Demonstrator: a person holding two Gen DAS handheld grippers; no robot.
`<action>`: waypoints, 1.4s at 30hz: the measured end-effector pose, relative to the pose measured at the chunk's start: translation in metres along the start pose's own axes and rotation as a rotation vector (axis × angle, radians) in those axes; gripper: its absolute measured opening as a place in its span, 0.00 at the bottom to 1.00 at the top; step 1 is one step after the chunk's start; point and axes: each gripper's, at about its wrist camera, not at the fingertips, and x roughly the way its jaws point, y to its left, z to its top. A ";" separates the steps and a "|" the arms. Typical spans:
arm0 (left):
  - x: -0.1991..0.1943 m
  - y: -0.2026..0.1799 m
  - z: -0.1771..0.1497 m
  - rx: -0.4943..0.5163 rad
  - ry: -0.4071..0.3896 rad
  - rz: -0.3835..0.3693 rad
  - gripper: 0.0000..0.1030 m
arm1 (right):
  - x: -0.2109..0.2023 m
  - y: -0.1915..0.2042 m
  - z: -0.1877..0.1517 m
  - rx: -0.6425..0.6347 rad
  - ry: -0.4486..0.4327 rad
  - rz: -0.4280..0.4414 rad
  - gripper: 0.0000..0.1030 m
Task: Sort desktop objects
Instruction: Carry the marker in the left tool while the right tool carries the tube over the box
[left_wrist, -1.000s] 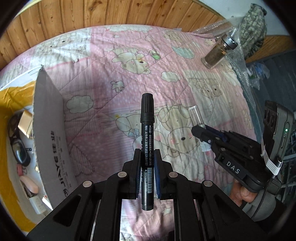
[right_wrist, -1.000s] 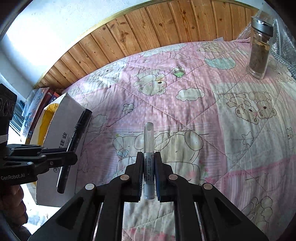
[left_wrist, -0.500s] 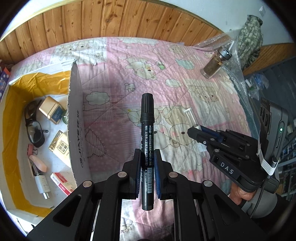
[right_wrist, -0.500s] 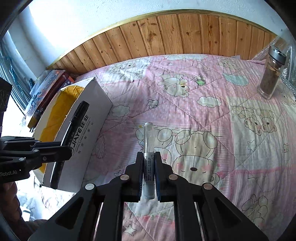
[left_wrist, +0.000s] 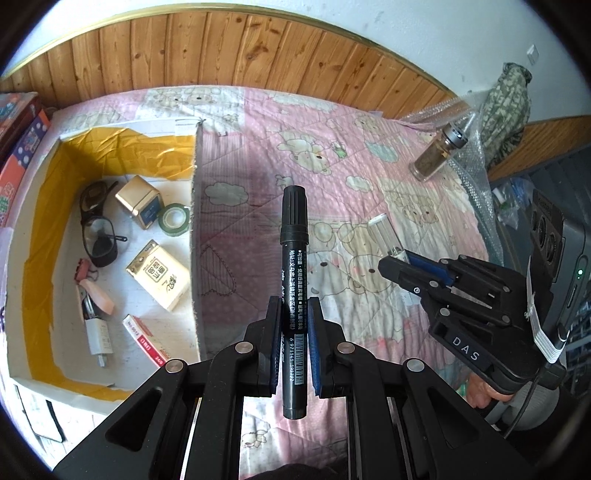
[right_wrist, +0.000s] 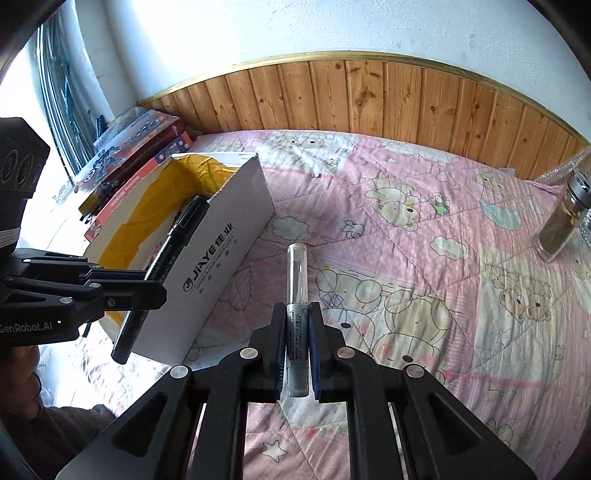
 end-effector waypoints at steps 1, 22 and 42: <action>-0.003 0.005 -0.002 -0.013 -0.005 0.000 0.12 | -0.001 0.003 0.002 -0.017 0.000 0.005 0.12; -0.044 0.111 -0.035 -0.320 -0.068 0.052 0.12 | 0.001 0.062 0.051 -0.251 0.029 0.122 0.12; -0.042 0.164 -0.002 -0.501 -0.078 0.072 0.12 | 0.048 0.122 0.122 -0.307 0.057 0.276 0.12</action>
